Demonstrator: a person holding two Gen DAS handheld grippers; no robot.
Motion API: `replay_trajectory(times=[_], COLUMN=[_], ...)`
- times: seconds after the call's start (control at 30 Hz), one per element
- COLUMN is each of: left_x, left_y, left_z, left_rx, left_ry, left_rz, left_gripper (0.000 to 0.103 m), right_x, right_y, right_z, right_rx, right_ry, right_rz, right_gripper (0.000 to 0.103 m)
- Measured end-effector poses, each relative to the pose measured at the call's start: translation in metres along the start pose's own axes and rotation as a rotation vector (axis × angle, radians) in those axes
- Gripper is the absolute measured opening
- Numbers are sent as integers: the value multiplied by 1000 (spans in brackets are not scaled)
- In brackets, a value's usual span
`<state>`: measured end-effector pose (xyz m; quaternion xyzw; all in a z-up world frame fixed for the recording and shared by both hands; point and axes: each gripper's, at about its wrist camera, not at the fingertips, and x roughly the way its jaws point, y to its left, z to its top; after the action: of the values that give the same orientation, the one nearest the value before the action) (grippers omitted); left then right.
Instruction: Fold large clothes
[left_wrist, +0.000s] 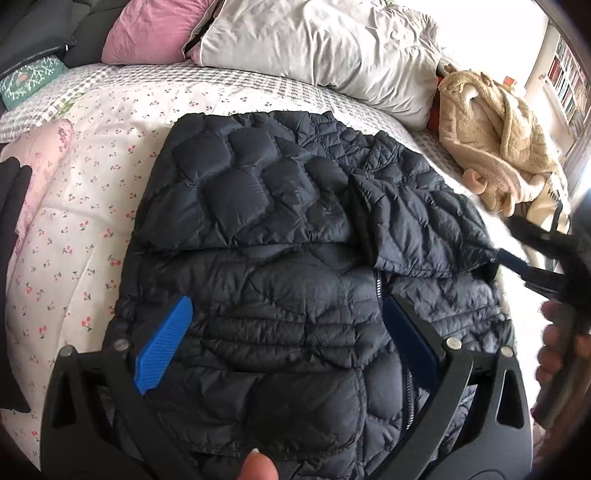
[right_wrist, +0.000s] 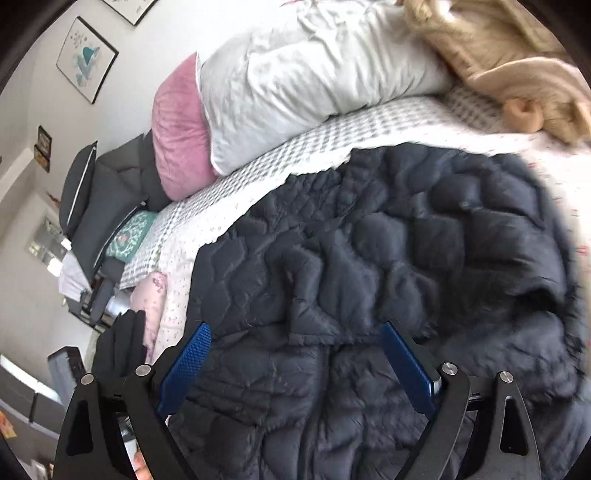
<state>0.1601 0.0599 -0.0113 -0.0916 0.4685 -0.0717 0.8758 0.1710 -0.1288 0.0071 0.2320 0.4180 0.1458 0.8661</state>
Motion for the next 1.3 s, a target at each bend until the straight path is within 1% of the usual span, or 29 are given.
replay_trajectory(times=[0.1, 0.17, 0.23, 0.3, 0.33, 0.37, 0.4, 0.43, 0.5, 0.57, 0.63, 0.7, 0.77, 0.8, 0.83, 0.87, 0.9, 0.93, 0.97, 1.0, 1.03, 1.07, 1.13, 1.17, 1.2, 1.23, 1.27, 1.3], left_x=[3, 5, 6, 7, 9, 13, 18, 25, 42, 62, 82, 108, 135, 145, 151, 152, 150, 144, 131, 121, 110, 105, 108, 112, 121, 131, 140, 143], left_y=[-4, -3, -1, 0, -1, -3, -5, -7, -16, -33, -52, -69, -81, -83, -85, -87, -87, -86, -83, -79, -74, -70, -61, -58, -55, -52, -48, -45], left_z=[-4, -6, -5, -1, 2, 6, 9, 13, 20, 27, 33, 37, 40, 41, 41, 42, 43, 45, 48, 52, 56, 58, 60, 58, 55, 50, 45, 42], left_rx=[17, -3, -18, -24, -23, -24, -32, -42, -44, -3, 46, 70, 69, 64, 61, 62, 58, 39, 3, -21, -46, -65, -77, -73, -65, -56, -56, -58], left_ry=[16, 25, 34, 21, 20, 23, 27, 33, 52, 65, 76, 110, 159, 175, 176, 163, 153, 135, 90, 54, 18, 4, 23, 42, 76, 113, 133, 128], left_rz=[58, 57, 39, 40, 34, 7, -35, -86, -147, -153, -164, -178, -165, -154, -143, -142, -138, -156, -193, -208, -201, -177, -103, -72, -23, 4, -1, -12], left_gripper=[102, 102, 102, 102, 102, 102, 102, 102, 101, 94, 91, 88, 79, 77, 60, 30, 16, 8, 8, 7, 7, 7, 9, 15, 18, 25, 28, 29], right_x=[-18, -27, -33, -36, -36, -34, -35, -40, -47, -52, -55, -55, -54, -54, -55, -57, -59, -60, -61, -58, -57, -53, -40, -34, -27, -20, -11, -1], right_y=[-8, -17, -33, -51, -59, -70, -75, -82, -90, -100, -106, -114, -120, -121, -123, -126, -129, -131, -132, -134, -134, -135, -135, -136, -138, -141, -147, -155], right_z=[-10, -18, -28, -36, -38, -35, -33, -29, -22, -14, -10, -7, -4, -3, -1, 0, 0, 0, 2, 2, 1, 1, 0, 0, 0, 0, 0, -1], right_rx=[-2, -19, -8, 14, 22, 36, 47, 58, 73, 90, 102, 112, 106, 93, 82, 71, 58, 47, 31, 12, -6, -20, -36, -38, -32, -25, -14, 3], right_ry=[-9, -24, -48, -73, -66, -44, -52, -78, -105, -130, -149, -147, -143, -150, -159, -169, -182, -193, -206, -213, -216, -212, -187, -181, -175, -163, -138, -105], right_rz=[-73, -105, -98, -73, -83, -141, -175, -188, -170, -176, -197, -197, -210, -232, -256, -281, -299, -312, -326, -340, -351, -367, -387, -390, -396, -402, -416, -452], right_gripper=[94, 94, 94, 94, 94, 94, 94, 94, 94, 94, 94, 94, 94, 94, 94, 94, 94, 94, 94, 94, 94, 94, 94, 94, 94, 94, 94, 94])
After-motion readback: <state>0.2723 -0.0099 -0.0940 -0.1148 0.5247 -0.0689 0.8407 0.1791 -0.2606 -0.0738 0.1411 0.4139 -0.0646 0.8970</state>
